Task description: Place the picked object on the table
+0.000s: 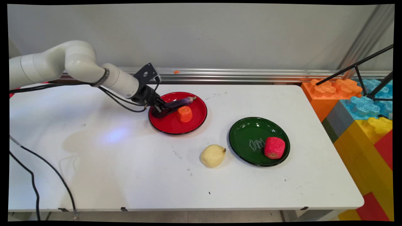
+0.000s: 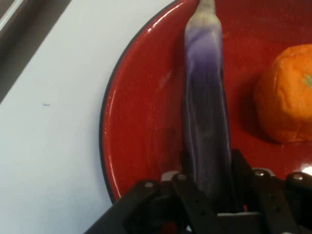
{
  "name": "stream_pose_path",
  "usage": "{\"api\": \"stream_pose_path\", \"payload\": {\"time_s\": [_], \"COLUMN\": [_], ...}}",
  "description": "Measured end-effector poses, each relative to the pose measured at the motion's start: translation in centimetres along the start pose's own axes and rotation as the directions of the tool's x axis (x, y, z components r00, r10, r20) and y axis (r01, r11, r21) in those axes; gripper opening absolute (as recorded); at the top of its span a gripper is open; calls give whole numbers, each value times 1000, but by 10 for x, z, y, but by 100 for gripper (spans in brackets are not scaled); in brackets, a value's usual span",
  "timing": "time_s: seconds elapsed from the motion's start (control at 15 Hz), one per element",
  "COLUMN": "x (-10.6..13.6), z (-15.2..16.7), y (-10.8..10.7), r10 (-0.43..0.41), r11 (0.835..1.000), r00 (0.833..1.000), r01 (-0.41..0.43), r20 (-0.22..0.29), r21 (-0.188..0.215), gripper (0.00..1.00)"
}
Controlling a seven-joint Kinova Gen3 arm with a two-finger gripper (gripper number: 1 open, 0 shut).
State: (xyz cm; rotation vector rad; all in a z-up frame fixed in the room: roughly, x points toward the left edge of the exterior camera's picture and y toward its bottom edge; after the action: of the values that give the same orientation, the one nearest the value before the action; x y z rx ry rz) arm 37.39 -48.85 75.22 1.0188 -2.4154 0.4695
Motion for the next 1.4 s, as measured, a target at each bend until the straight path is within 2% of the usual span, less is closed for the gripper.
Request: {"api": "stream_pose_path", "payload": {"time_s": [0.47,0.8,1.0,1.13,1.33,1.4], "x": [20,50,68,76,81,82], "z": [-17,-46,-68,-83,-101,-104], "y": [-1,-2,5,16,32,34], "r10": [-6,-9,22,71,158,179], "r11": [1000,1000,1000,994,968,960], "r00": [999,998,996,993,982,979], "r01": [6,10,-24,-78,-174,-196], "r20": [-32,-68,-85,-94,-101,-101], "r21": [12,19,-19,-81,-180,-201], "gripper": [0,0,0,0,0,0]}}
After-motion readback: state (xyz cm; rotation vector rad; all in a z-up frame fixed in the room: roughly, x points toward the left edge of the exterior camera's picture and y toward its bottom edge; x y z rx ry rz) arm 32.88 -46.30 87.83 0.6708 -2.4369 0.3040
